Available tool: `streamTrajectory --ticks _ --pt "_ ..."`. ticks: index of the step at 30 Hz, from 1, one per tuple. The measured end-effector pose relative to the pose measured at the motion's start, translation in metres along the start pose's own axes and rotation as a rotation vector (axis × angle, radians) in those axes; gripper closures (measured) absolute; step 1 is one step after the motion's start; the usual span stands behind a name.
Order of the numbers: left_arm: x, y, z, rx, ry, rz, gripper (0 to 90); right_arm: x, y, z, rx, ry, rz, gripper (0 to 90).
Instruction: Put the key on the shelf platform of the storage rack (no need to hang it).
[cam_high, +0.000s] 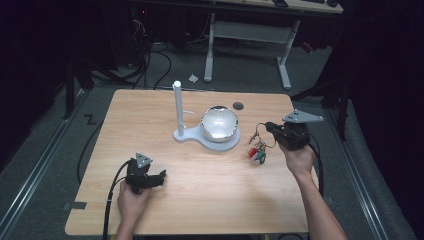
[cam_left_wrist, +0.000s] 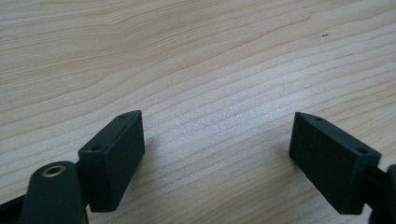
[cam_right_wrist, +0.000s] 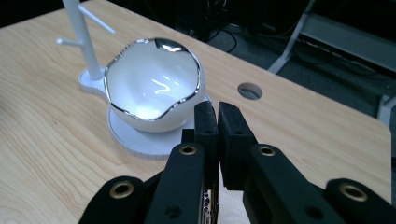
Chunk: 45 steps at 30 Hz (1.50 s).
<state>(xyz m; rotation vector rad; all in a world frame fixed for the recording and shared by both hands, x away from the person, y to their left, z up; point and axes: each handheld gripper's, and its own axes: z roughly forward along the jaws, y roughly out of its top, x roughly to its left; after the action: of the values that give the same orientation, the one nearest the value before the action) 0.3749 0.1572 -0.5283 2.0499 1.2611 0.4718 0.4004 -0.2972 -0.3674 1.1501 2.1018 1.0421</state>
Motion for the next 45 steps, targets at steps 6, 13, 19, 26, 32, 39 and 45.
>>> streamTrajectory --ticks 6,13,19,26,32,39,45 --pt "0.000 0.000 0.000 0.000 0.000 0.000 18.7 0.000 0.014 -0.015 -0.041 0.020 -0.005 87.8" --pt "0.000 0.000 0.000 0.001 -0.001 0.002 18.6 0.001 0.029 -0.028 -0.067 0.037 -0.013 87.8" --pt "0.000 0.000 0.000 -0.001 -0.001 -0.001 18.6 0.004 0.037 -0.032 -0.067 0.059 -0.022 87.8" --pt "0.000 0.000 0.000 -0.001 -0.001 0.001 18.6 0.005 0.044 -0.035 -0.077 0.086 -0.015 87.8" --pt "0.000 0.000 0.000 -0.001 -0.001 0.000 18.6 0.007 0.050 -0.035 -0.088 0.121 -0.028 87.7" --pt "0.000 0.000 0.000 -0.001 0.001 0.000 18.7 0.009 0.059 -0.031 -0.096 0.165 -0.029 87.7" --pt "0.000 0.000 0.000 0.000 0.001 0.001 18.7 0.014 0.078 -0.032 -0.114 0.190 -0.049 87.7"
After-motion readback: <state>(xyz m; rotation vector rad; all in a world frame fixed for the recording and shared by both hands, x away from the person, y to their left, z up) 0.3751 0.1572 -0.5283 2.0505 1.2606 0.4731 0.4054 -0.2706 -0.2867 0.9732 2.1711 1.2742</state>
